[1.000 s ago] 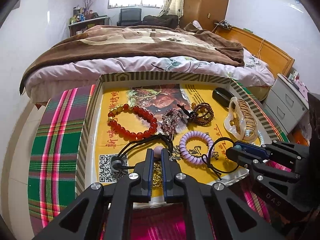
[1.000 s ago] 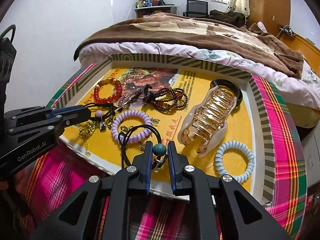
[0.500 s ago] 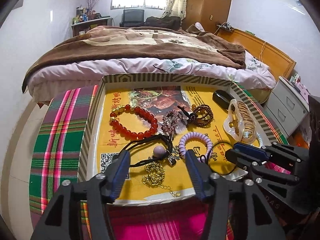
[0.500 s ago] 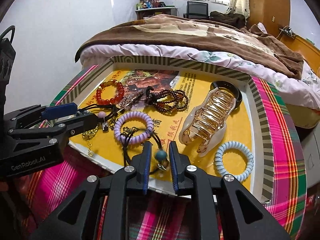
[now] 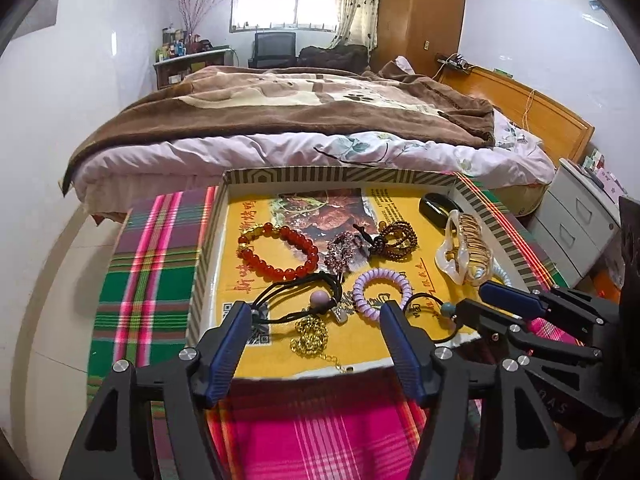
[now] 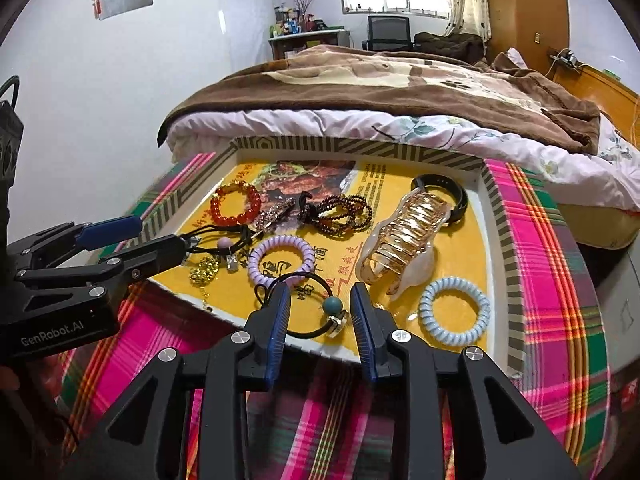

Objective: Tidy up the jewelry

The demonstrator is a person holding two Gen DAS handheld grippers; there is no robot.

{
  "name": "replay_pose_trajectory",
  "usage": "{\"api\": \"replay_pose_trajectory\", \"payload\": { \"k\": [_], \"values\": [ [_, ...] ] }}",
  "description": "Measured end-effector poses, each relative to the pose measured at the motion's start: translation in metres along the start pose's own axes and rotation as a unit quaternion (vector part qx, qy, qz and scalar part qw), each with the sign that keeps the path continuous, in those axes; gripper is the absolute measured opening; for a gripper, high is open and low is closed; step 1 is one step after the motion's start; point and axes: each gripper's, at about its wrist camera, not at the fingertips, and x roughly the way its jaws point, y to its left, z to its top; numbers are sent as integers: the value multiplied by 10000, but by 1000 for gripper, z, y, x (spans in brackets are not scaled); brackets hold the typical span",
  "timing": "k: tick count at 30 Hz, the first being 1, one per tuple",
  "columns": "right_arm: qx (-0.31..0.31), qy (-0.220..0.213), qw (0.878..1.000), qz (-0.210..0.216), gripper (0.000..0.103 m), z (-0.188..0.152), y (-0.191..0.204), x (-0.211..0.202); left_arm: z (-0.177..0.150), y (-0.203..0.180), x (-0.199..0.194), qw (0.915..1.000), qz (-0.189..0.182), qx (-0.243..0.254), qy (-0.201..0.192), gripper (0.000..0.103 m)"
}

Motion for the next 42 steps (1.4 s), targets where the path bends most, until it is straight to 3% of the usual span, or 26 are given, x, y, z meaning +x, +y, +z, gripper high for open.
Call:
{"api": "replay_pose_trajectory", "payload": {
  "k": [12, 15, 30, 42],
  "values": [
    [237, -265, 9993, -124, 33, -25, -6, -51, -30, -22, -49, 9992, 240, -293, -95, 76],
    [267, -322, 9987, -303, 34, -36, -8, -65, -42, -29, -60, 9981, 457, -375, -185, 89],
    [346, -388, 9966, -634, 37, -69, -12, -93, -82, -61, -87, 9950, 833, -461, -292, 89],
    [420, -342, 9967, -606, 37, -77, -13, -93, -86, -60, -86, 9934, 1009, -504, -208, 89]
  ]
}}
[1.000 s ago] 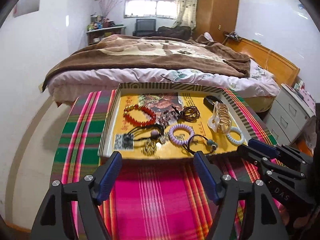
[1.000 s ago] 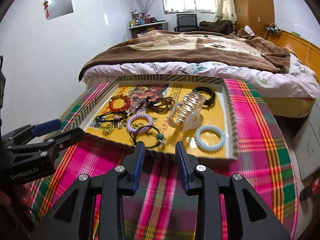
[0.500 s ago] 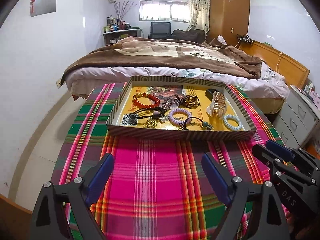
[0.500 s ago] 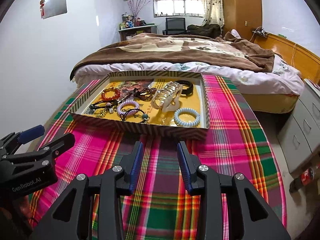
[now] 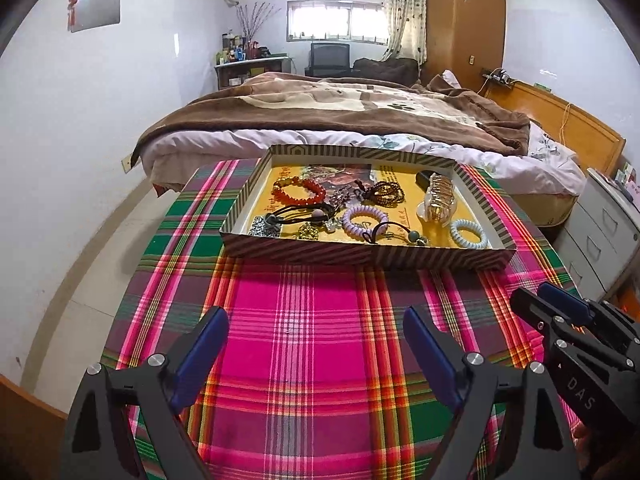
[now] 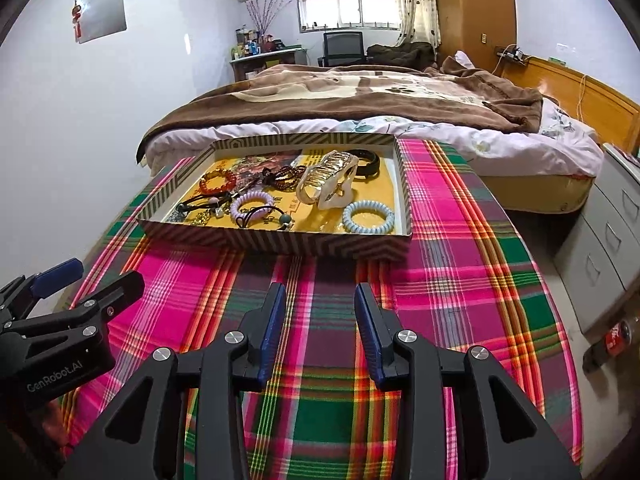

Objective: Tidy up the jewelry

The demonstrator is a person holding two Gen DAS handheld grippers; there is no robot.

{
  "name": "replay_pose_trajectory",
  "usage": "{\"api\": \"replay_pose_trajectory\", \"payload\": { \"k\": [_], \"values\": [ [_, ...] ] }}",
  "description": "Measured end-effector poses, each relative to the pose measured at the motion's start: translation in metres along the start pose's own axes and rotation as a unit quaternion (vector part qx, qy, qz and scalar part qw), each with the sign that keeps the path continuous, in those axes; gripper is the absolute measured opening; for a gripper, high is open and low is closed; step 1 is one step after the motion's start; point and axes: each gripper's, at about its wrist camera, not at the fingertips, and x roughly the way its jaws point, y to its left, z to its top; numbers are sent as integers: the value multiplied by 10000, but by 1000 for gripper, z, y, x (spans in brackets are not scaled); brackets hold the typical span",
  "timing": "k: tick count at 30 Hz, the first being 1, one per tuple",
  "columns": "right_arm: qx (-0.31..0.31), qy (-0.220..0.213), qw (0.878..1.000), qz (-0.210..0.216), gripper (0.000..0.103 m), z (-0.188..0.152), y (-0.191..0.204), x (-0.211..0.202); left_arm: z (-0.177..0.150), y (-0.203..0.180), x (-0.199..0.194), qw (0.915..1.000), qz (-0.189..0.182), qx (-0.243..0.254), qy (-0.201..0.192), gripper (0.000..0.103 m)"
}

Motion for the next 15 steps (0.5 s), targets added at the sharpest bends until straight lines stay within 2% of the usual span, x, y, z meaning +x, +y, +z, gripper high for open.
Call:
{"api": "replay_pose_trajectory", "payload": {
  "k": [5, 10, 15],
  "values": [
    [-28, 11, 10000, 0, 37, -1, 2, 0, -1, 0, 1, 10000, 41, 2, 24, 89],
    [-44, 0, 10000, 9, 37, -1, 3, -2, -2, -2, 5, 9996, 155, 61, 211, 89],
    [-39, 11, 10000, 20, 37, -2, 5, -3, -3, -2, 5, 9997, 107, 33, 195, 89]
  ]
}}
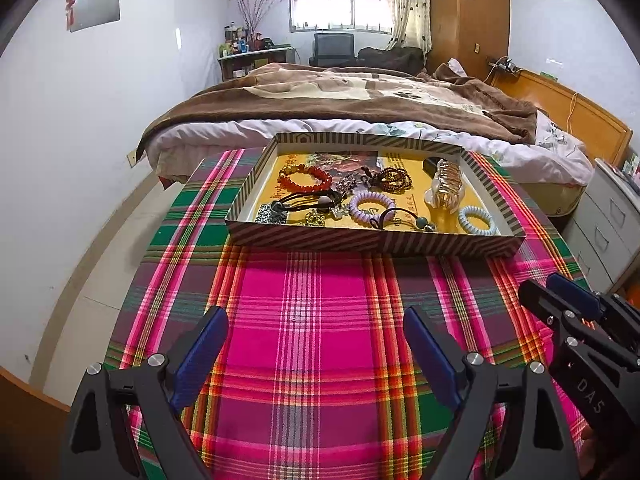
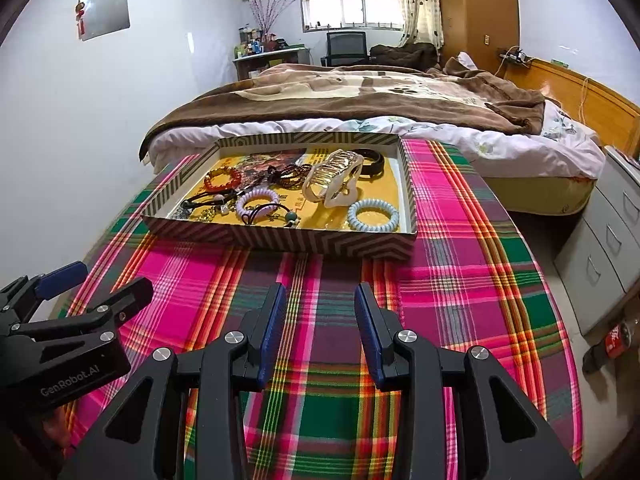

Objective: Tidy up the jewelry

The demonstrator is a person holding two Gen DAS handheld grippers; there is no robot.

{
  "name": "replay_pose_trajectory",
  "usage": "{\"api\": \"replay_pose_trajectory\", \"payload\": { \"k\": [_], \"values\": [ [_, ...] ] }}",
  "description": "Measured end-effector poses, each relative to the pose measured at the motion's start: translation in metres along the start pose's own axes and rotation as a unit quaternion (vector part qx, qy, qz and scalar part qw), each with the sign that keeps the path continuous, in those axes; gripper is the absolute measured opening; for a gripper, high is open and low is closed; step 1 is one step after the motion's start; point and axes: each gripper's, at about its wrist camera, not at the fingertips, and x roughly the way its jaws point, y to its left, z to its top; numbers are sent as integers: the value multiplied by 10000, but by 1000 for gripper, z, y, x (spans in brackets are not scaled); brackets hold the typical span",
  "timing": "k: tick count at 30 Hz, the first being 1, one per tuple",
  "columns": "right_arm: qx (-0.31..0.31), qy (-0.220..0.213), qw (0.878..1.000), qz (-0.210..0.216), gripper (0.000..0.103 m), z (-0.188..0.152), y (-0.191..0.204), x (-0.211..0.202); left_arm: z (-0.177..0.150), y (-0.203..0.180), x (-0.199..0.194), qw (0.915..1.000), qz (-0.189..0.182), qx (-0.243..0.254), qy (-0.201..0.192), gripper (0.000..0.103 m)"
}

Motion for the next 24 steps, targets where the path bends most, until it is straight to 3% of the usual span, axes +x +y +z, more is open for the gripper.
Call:
{"api": "replay_pose_trajectory", "payload": {
  "k": [24],
  "values": [
    [3, 15, 10000, -29, 37, -2, 1, 0, -1, 6, -6, 9998, -9, -156, -158, 89]
  ]
}}
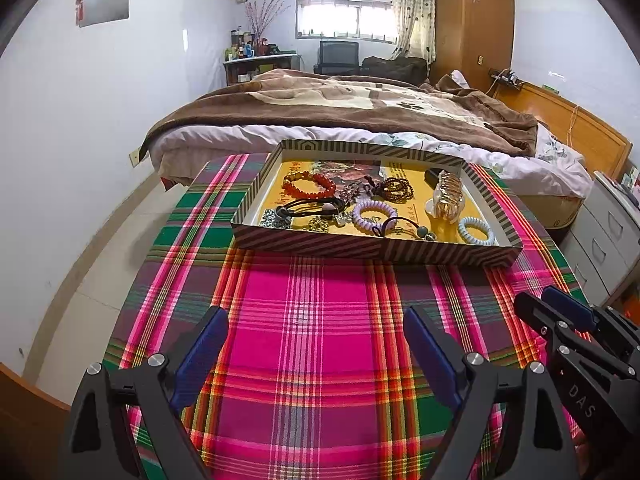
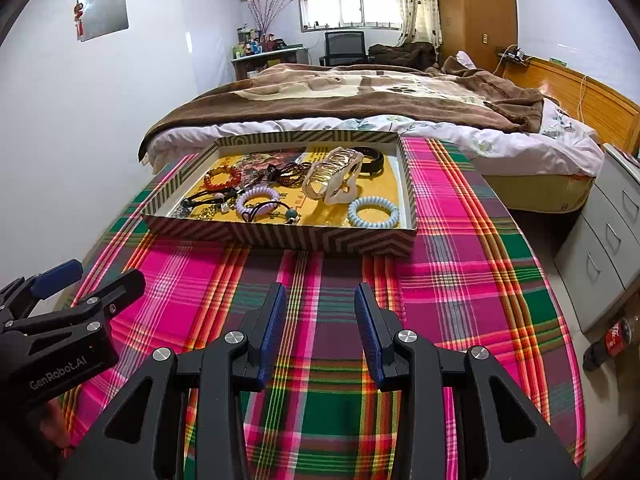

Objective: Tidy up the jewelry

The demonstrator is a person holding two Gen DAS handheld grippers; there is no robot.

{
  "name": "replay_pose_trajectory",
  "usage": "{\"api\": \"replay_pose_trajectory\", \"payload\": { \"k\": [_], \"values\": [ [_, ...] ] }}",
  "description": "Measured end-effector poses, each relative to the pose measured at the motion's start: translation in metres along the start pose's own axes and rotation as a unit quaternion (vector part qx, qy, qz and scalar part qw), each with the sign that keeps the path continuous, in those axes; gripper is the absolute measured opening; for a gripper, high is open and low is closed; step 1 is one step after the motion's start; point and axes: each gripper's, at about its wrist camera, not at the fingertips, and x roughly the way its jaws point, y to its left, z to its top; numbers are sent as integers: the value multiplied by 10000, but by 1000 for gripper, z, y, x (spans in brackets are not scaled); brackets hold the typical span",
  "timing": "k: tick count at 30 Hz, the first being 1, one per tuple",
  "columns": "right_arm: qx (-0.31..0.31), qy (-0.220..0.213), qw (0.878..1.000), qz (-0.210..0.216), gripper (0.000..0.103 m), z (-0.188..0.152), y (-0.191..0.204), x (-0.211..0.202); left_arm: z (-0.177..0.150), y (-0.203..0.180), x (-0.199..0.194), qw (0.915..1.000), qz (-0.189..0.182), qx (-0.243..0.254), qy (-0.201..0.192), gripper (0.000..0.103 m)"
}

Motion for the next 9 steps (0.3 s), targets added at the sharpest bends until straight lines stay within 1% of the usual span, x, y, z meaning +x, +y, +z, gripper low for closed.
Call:
{"api": "replay_pose_trajectory", "payload": {
  "k": [9],
  "values": [
    [9, 22, 10000, 6, 37, -1, 1, 1, -1, 2, 0, 10000, 13, -31, -14, 89]
  ]
}}
